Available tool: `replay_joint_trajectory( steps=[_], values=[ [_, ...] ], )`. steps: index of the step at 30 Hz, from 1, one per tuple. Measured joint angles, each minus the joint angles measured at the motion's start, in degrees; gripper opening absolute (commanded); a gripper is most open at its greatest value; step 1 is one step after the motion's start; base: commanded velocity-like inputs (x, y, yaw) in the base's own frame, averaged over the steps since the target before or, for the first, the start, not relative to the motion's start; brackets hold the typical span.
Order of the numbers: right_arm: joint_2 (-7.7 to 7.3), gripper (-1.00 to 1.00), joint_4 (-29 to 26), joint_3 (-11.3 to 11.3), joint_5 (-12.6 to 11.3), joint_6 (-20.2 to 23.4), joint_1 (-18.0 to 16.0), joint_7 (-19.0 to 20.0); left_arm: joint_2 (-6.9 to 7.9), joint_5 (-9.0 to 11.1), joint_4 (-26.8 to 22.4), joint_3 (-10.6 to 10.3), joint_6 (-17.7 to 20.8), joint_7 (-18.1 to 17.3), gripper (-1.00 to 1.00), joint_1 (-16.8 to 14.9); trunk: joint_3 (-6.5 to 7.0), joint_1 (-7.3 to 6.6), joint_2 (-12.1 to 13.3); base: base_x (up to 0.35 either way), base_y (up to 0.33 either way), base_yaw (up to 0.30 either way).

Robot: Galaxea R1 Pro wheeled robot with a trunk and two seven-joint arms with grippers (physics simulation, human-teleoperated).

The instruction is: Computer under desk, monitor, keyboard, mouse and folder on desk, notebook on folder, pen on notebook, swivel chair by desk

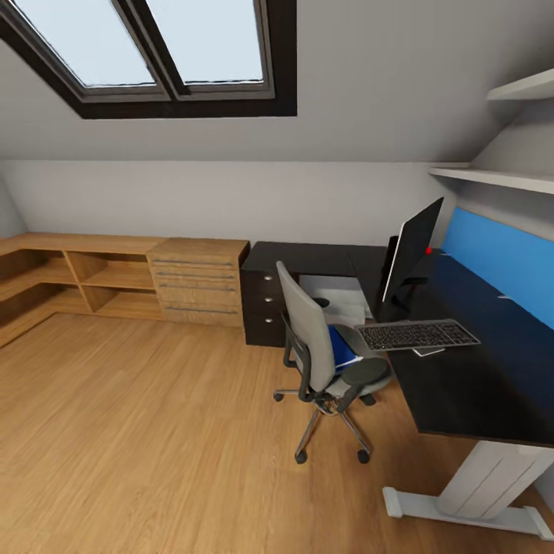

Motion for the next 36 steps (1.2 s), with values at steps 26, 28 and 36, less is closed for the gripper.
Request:
replay_joint_trajectory(
  steps=[26, 28, 36],
  values=[
    [-0.04, 1.0, 0.03, 0.0, 0.0, 0.15, 0.02, 0.34, -0.97, -0.48, -0.19, -0.11, 0.16, 5.15, 1.0, 0.0, -4.67, 5.71, -10.43, 0.0, 0.002, -0.173],
    [-0.04, 1.0, 0.04, -0.05, -0.05, 0.27, 0.01, 0.36, -1.07, -0.51, -0.19, -0.2, 1.06, 5.12, 1.0, 0.01, -5.03, 6.15, -11.24, 0.0, 0.239, -0.166],
    [-0.04, 1.0, 0.05, 0.02, 0.0, 0.32, 0.0, 0.38, -1.12, -0.59, -0.18, -0.19, 1.91, 5.13, 1.0, 0.0, -6.47, 7.91, -14.44, 0.0, 0.299, -0.042]
  ],
)
